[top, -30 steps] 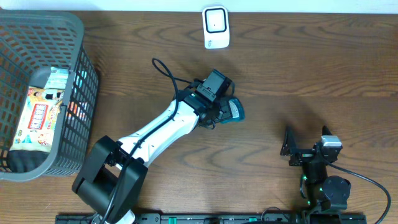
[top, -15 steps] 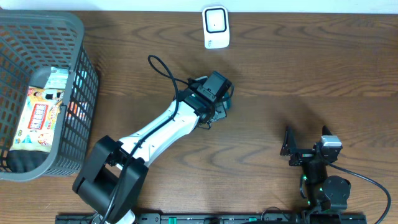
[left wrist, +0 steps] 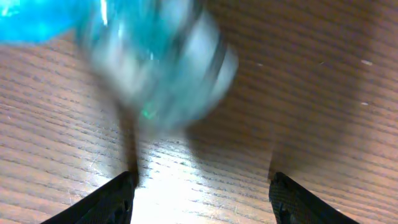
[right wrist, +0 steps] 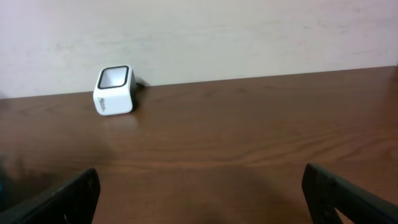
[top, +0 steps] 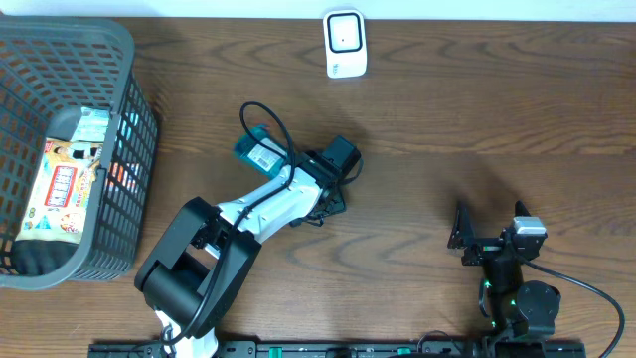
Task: Scan the item barcode
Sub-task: 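Release the teal bottle onto the table in front of the scanner, then reach the left gripper back into the basket toward the orange box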
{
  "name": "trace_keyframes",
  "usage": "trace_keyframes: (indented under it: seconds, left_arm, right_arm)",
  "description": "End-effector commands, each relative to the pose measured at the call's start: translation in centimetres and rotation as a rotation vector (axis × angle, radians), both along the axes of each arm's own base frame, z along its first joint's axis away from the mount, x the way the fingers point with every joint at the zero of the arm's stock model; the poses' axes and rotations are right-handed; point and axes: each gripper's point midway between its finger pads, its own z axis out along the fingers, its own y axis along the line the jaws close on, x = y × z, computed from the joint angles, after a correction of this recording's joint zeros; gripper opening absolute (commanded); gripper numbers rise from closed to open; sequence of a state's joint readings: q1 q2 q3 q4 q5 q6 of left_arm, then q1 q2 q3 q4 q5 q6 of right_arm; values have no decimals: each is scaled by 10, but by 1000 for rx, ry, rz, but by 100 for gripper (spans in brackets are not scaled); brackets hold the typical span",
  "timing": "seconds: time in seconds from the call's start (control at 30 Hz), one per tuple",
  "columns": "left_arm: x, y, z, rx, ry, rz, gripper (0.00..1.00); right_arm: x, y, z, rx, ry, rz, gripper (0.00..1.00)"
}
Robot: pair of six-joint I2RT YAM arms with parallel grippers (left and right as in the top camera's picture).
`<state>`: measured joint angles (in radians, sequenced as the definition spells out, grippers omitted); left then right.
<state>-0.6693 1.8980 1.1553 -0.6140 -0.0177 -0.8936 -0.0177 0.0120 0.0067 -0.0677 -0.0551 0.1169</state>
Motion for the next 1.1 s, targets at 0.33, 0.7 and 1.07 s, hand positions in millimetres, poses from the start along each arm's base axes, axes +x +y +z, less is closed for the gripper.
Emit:
trace_keyframes:
  seconds: [0.33,0.7,1.07]
  left_arm:
    - [2,-5,106,-120,-203,-158,80]
    - [21,124,330,158,-930,55,98]
    - [-35,331,407,292,-1162,866,98]
  right_arm:
    - [0,-2,0,-7,-1,-9,99]
    - [0,-2,0,-7,-1,-9,99]
    - [0,-2,0,-7,-1,-9,99]
